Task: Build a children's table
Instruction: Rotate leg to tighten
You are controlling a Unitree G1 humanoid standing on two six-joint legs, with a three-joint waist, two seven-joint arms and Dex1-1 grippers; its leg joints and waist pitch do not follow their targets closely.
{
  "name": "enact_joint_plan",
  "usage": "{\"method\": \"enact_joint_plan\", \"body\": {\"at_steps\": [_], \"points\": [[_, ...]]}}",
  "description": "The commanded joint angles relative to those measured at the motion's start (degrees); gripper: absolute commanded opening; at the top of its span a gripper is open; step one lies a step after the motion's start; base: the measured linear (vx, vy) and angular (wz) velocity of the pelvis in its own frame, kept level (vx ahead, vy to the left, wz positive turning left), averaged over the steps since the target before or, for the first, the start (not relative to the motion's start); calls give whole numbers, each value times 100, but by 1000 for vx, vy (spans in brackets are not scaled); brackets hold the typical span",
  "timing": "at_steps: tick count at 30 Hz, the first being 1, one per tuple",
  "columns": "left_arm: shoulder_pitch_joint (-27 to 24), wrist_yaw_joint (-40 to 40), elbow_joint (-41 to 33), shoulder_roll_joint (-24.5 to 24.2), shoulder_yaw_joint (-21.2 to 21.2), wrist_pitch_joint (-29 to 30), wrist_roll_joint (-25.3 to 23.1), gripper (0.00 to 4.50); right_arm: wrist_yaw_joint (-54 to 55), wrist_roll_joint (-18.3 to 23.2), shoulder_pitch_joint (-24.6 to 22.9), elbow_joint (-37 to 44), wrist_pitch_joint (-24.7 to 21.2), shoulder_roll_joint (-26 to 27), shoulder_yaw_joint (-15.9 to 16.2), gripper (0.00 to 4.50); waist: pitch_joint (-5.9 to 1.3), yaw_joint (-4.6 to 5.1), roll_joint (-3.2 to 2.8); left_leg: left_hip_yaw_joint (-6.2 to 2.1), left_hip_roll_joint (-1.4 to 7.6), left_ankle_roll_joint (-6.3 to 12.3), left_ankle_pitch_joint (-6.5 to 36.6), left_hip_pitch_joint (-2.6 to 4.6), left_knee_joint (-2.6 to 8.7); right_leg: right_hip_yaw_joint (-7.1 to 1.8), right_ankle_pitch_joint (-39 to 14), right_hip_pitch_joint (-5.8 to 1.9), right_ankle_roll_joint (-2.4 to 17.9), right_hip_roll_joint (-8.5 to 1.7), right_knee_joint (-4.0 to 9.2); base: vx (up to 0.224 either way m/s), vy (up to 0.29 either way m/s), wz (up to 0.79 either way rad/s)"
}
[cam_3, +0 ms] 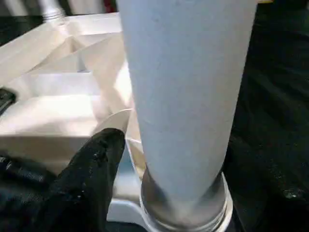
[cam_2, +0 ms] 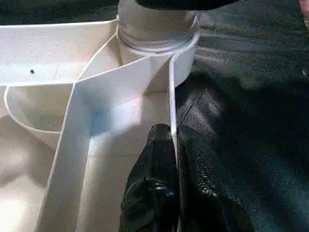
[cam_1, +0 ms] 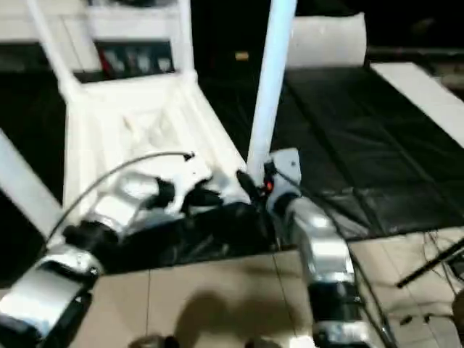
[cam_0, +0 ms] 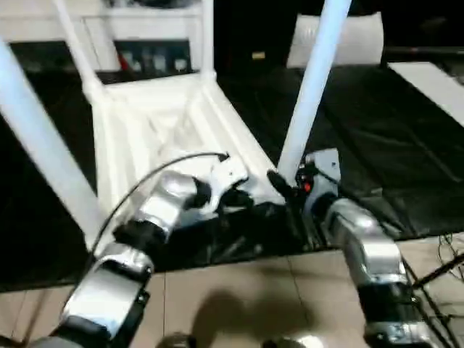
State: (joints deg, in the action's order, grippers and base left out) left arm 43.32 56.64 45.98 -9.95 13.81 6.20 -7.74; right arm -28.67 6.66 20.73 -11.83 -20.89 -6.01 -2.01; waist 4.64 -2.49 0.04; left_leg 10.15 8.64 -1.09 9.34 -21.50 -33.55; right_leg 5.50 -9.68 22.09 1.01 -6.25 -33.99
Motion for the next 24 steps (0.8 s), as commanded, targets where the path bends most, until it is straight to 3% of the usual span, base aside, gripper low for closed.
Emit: {"method": "enact_joint_plan", "body": {"at_steps": [1,2,4,6,7,8,10,11,16,17,20,21,24], "points": [[2,314,-254,-83,58,-371,152,0,-934,293,-61,193,86,-153,578,371,-432,2,90,-181,447,-40,2166,104,488,-345,-1533,-170,1172,-416,447,0,0,0],[-50,545,-307,-220,83,-401,171,0,-1224,333,-83,204,170,-356,561,390,-438,-57,85,-152,433,155,1892,53,431,-379,-1947,-225,1103,-491,502,0,0,0],[-68,658,-315,-284,96,-452,177,0,-1356,349,-83,197,199,-440,553,390,-452,-88,73,-146,460,212,1586,37,432,-363,-1851,-214,1076,-458,482,0,0,0],[-153,1175,-394,-515,173,-648,237,0,-1907,428,-70,173,313,-751,544,416,-512,-135,63,-134,482,287,1170,25,402,-352,-1212,-244,1205,-430,378,0,0,0],[-153,1175,-394,-515,173,-648,237,0,-1907,428,-70,173,313,-751,544,416,-512,-135,63,-134,482,287,1170,25,402,-352,-1212,-244,1205,-430,378,0,0,0],[-181,1508,-415,-673,270,-866,233,0,-2244,462,-36,114,437,-961,577,416,-548,-143,43,-128,492,453,685,21,362,-337,-347,-231,1427,-381,262,0,0,0],[-174,1799,-403,-802,341,-1034,247,0,-2573,477,11,45,570,-1138,620,416,-529,-167,51,-101,490,594,552,18,344,-333,-32,-223,1588,-366,228,0,0,0],[-165,1933,-393,-850,366,-1107,276,0,-2721,507,35,14,632,-1218,652,416,-528,-202,56,-86,496,609,627,24,334,-332,-117,-231,1596,-371,232,0,0,0],[-52,2601,-280,-1036,451,-1408,362,0,-3577,710,182,-192,794,-1531,751,416,-490,-320,52,-69,533,416,976,59,352,-333,-756,-203,1514,-374,283,0,0,0],[-45,2646,-272,-1045,456,-1426,369,0,-3621,714,191,-207,804,-1546,759,382,-487,-327,49,-71,532,384,1037,63,354,-328,-854,-199,1501,-367,285,0,0,0],[57,3007,-125,-1109,509,-1568,422,0,-4118,796,270,-326,821,-1725,891,376,-468,-389,49,-58,536,268,1209,94,364,-342,-1182,-172,1403,-372,330,0,0,0],[77,3040,-94,-1116,523,-1594,412,0,-4180,800,281,-336,835,-1745,909,347,-466,-405,51,-45,543,228,1276,111,366,-350,-1256,-155,1386,-377,337,0,0,0],[157,3241,27,-1150,602,-1734,372,0,-4485,858,334,-392,842,-1852,1006,330,-469,-421,67,-37,545,156,1322,94,369,-349,-1408,-164,1326,-387,333,0,0,0]]}}
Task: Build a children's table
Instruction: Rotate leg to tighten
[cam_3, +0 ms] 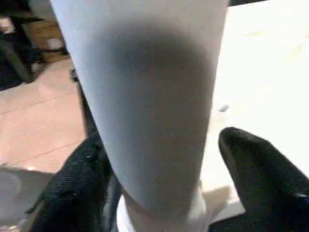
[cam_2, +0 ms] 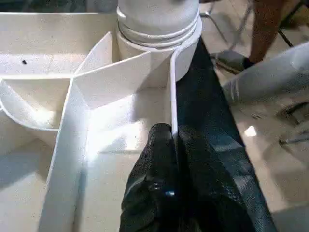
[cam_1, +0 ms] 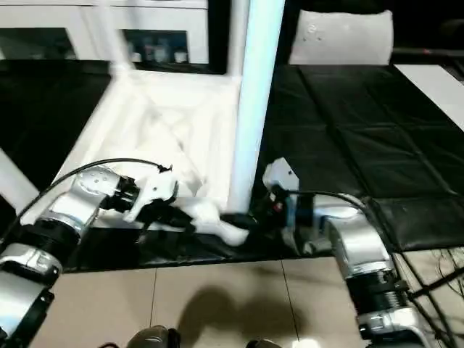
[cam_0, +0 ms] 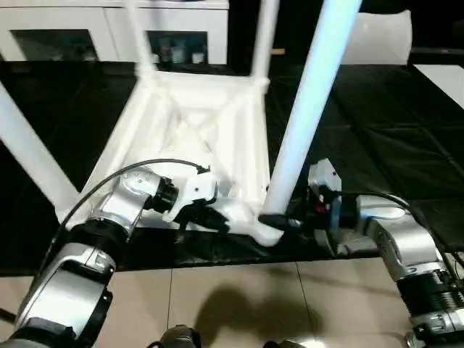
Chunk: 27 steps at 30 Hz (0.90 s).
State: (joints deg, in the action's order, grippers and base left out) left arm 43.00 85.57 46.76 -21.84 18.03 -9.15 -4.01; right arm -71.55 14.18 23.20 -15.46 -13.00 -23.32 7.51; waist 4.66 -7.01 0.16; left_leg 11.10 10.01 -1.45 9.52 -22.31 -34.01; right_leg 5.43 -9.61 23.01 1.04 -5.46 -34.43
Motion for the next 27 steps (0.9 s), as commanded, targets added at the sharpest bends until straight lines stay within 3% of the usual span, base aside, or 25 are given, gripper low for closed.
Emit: {"method": "enact_joint_plan", "body": {"at_steps": [1,5,15,24,27], "points": [[202,391,-33,33,196,-226,-8,0,-260,111,92,-35,53,-145,73,330,-474,28,54,-130,407,195,1295,177,412,-342,-1413,-256,1316,-465,377,0,0,0],[236,474,9,22,227,-279,-26,0,-397,126,109,-60,65,-191,111,285,-487,6,61,-120,410,245,1136,173,399,-343,-1171,-256,1357,-461,345,0,0,0],[400,622,351,37,273,-525,-82,0,-717,152,171,-179,140,-269,225,204,-492,-59,58,-119,407,272,1087,172,381,-335,-1184,-259,1366,-460,342,0,0,0],[450,573,502,53,281,-589,-117,0,-740,188,111,-96,84,-242,298,195,-489,-80,58,-125,409,265,1089,170,385,-333,-1169,-262,1364,-463,335,0,0,0],[416,167,454,153,124,-329,-54,0,-330,334,22,58,-242,-9,155,195,-489,-81,38,-128,412,250,1103,172,386,-334,-1164,-259,1375,-462,334,0,0,0]]}}
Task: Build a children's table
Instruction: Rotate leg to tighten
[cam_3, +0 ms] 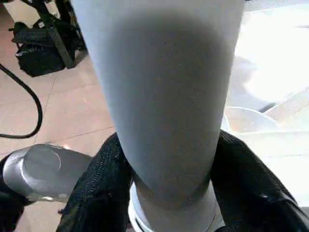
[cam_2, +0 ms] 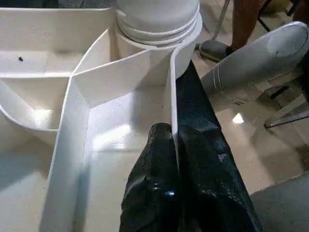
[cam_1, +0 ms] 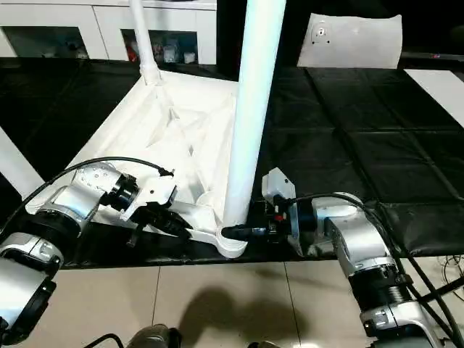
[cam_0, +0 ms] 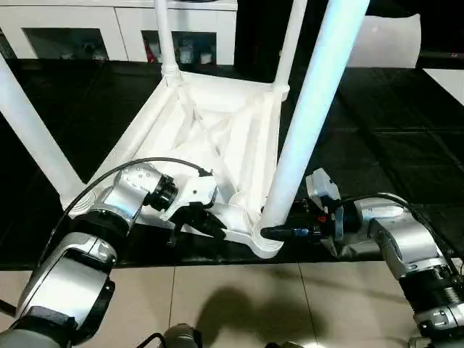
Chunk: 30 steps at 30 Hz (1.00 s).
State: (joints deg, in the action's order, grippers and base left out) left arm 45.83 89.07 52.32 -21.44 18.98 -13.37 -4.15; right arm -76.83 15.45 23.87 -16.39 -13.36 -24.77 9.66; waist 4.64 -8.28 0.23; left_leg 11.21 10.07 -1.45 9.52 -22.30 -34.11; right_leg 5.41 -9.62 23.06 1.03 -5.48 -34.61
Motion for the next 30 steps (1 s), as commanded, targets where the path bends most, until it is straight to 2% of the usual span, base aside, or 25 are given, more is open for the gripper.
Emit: {"method": "enact_joint_plan", "body": {"at_steps": [1,3,5,6,7,8,10,11,12,13,14,15,17,18,20,21,22,24,25,26,30], "points": [[133,-194,-103,117,26,100,-38,0,212,208,-46,153,-213,143,-63,195,-474,54,36,-139,408,221,1165,174,406,-333,-1223,-254,1375,-453,362,0,0,0],[135,-644,-141,233,-92,302,-32,0,730,135,-71,140,-372,362,-131,194,-452,74,25,-150,401,108,1374,171,421,-340,-1565,-246,1300,-468,394,0,0,0],[112,-1050,-246,371,-206,636,6,0,1400,-88,-84,73,-404,619,-166,194,-415,111,40,-179,384,-69,1642,183,446,-339,-2201,-232,1117,-490,462,0,0,0],[75,-1597,-399,617,-335,999,51,0,2263,-275,-86,-3,-561,1029,-248,194,-419,121,40,-193,381,-103,1727,194,444,-335,-2364,-238,1062,-502,483,0,0,0],[61,-1829,-467,736,-390,1168,75,0,2643,-339,-85,-31,-652,1223,-288,194,-403,183,49,-209,391,-229,1768,196,472,-342,-2435,-208,1050,-486,467,0,0,0],[51,-2042,-519,841,-430,1282,81,0,2918,-381,-83,-47,-714,1384,-309,194,-393,278,57,-237,368,-319,1961,189,481,-319,-2720,-211,965,-491,499,0,0,0],[43,-2258,-564,943,-465,1380,71,0,3133,-422,-87,-41,-744,1523,-310,194,-400,346,64,-242,341,-260,1944,159,470,-310,-2863,-244,819,-498,557,0,0,0],[53,-2486,-578,1064,-499,1471,64,0,3351,-467,-77,-56,-769,1674,-308,194,-399,386,80,-226,336,-188,1883,163,456,-321,-2783,-225,826,-487,569,0,0,0],[68,-2811,-593,1225,-553,1591,63,0,3658,-541,-57,-79,-818,1865,-313,194,-404,398,67,-213,329,-126,1860,175,442,-329,-2705,-212,847,-480,574,0,0,0],[95,-3206,-611,1432,-611,1750,57,0,4099,-617,-9,-131,-891,2123,-350,194,-393,423,86,-205,331,-112,1841,169,447,-336,-2649,-195,871,-461,570,0,0,0],[101,-3297,-617,1479,-624,1789,55,0,4246,-648,12,-156,-912,2200,-364,194,-391,435,79,-202,326,-116,1849,180,444,-332,-2643,-178,901,-453,565,0,0,0],[127,-3807,-675,1729,-706,2000,20,0,4874,-821,106,-261,-980,2517,-424,194,-380,476,57,-213,314,-149,1974,204,441,-317,-2824,-159,878,-448,587,0,0,0],[172,-4333,-723,2011,-781,2190,-30,0,5444,-938,245,-409,-991,2838,-530,194,-378,502,62,-225,312,-166,2059,215,446,-305,-2964,-156,800,-443,615,0,0,0],[174,-4550,-763,2109,-786,2257,-80,0,5641,-924,300,-458,-966,2971,-599,194,-372,507,40,-229,317,-165,2089,228,449,-310,-2980,-150,779,-446,629,0,0,0],[154,-4669,-823,2180,-762,2305,-150,0,5768,-871,339,-477,-901,3092,-658,194,-400,516,40,-223,318,-116,1985,207,470,-316,-2636,-181,763,-421,611,0,0,0],[106,-4589,-869,2173,-678,2263,-225,0,5758,-855,349,-453,-763,3155,-662,229,-419,506,14,-215,320,-67,1863,190,475,-331,-2314,-202,809,-421,586,0,0,0],[102,-4581,-873,2172,-671,2259,-231,0,5757,-855,349,-451,-752,3159,-662,264,-429,502,15,-213,327,-48,1786,178,481,-335,-2126,-213,840,-421,568,0,0,0],[21,-4383,-922,2033,-558,2180,-300,0,5672,-905,305,-363,-688,3127,-667,266,-443,504,25,-187,322,43,1570,158,477,-341,-1602,-234,998,-402,509,0,0,0],[16,-4373,-926,2025,-554,2177,-302,0,5668,-907,301,-357,-688,3123,-668,287,-441,497,21,-183,323,59,1553,161,475,-344,-1562,-235,1028,-409,507,0,0,0],[-54,-4210,-985,1893,-509,2127,-307,0,5550,-921,236,-261,-631,3039,-676,287,-440,496,19,-178,325,74,1546,165,472,-347,-1543,-231,1050,-411,506,0,0,0],[-178,-3793,-1088,1583,-488,1980,-302,0,5111,-819,78,-19,-464,2680,-645,333,-456,471,36,-166,311,185,1355,139,452,-347,-1478,-283,1061,-435,502,0,0,0]]}}
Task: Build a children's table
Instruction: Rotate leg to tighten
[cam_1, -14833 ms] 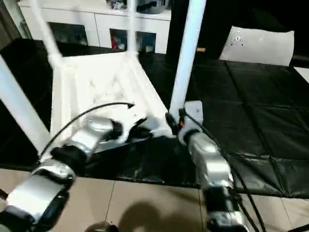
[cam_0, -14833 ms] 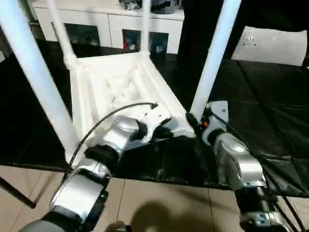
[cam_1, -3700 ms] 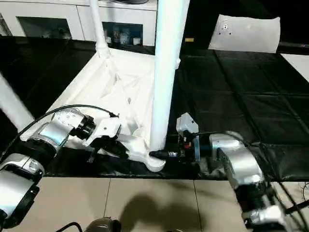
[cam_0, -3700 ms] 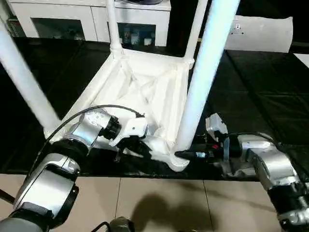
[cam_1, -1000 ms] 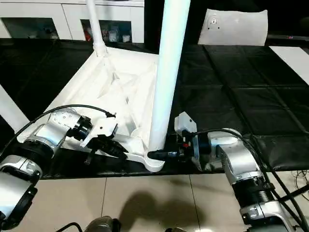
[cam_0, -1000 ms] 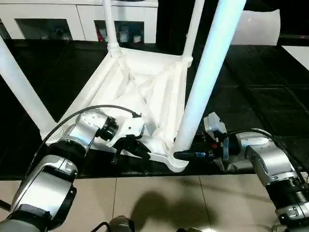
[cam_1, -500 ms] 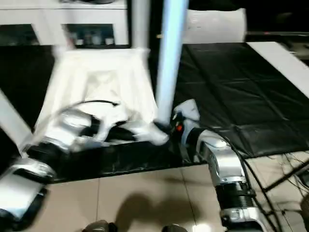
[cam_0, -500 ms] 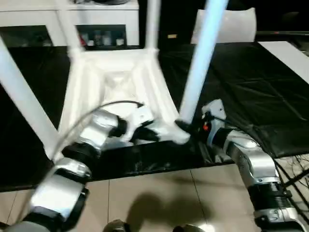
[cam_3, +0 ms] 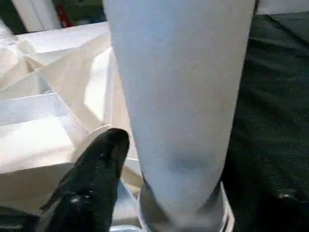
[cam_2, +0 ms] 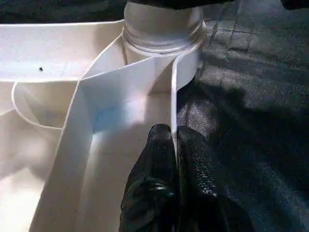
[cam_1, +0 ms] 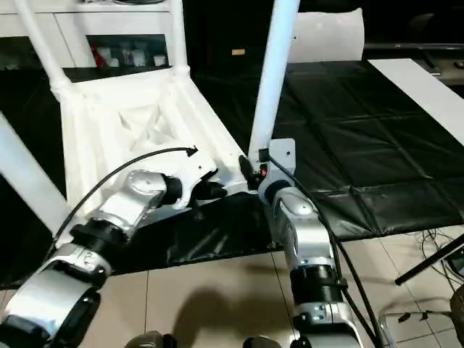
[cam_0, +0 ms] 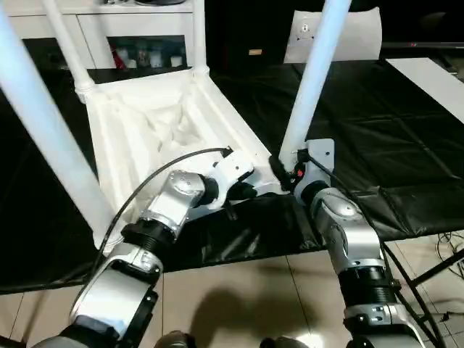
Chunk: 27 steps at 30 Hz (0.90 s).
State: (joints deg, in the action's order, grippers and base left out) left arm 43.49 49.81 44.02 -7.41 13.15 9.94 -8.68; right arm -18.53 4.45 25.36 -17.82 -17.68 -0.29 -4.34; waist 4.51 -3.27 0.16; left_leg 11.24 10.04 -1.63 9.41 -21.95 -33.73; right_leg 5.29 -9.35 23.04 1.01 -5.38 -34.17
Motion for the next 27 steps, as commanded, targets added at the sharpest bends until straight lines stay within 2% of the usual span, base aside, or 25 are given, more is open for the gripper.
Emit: {"method": "enact_joint_plan", "body": {"at_steps": [1,3,7,11,15,16,17,22,27], "points": [[22,322,-263,49,93,-410,167,0,-968,318,-142,231,15,32,786,344,-442,-35,43,-166,324,240,1291,91,413,-340,-1438,-287,1050,-445,446,0,0,0],[-9,612,-241,-124,108,-559,197,0,-1388,380,-235,369,65,-270,831,361,-456,-35,42,-160,321,325,1121,90,399,-331,-1188,-299,1115,-424,415,0,0,0],[-72,1355,-227,-513,203,-934,297,0,-2328,513,-384,571,191,-966,822,395,-466,-47,27,-154,339,431,1045,91,382,-326,-906,-307,1266,-418,371,0,0,0],[-74,2067,-179,-808,348,-1243,338,0,-3139,609,-452,685,308,-1469,860,424,-450,-75,11,-149,364,358,1223,121,391,-327,-1140,-286,1322,-419,393,0,0,0],[20,2561,-24,-943,335,-1456,425,0,-3865,839,-466,746,216,-1828,915,424,-460,-188,7,-133,378,312,1257,147,387,-328,-1131,-287,1350,-426,384,0,0,0],[72,2731,52,-989,336,-1503,454,0,-4129,933,-463,750,202,-1960,947,424,-457,-218,3,-126,393,301,1261,154,388,-330,-1086,-266,1365,-416,367,0,0,0],[115,2878,124,-1032,360,-1600,471,0,-4331,1001,-451,729,200,-2052,973,424,-471,-255,14,-126,390,312,1249,154,382,-324,-1079,-287,1372,-427,362,0,0,0],[263,3462,356,-1170,498,-1902,472,0,-5072,1059,-353,577,316,-2368,1168,424,-483,-338,22,-131,401,286,1190,138,376,-321,-1071,-280,1387,-450,337,0,0,0],[335,3819,475,-1243,615,-2124,386,0,-5436,1115,-251,507,241,-2517,1303,371,-492,-383,32,-129,396,267,1164,143,366,-321,-1139,-275,1384,-456,338,0,0,0]]}}
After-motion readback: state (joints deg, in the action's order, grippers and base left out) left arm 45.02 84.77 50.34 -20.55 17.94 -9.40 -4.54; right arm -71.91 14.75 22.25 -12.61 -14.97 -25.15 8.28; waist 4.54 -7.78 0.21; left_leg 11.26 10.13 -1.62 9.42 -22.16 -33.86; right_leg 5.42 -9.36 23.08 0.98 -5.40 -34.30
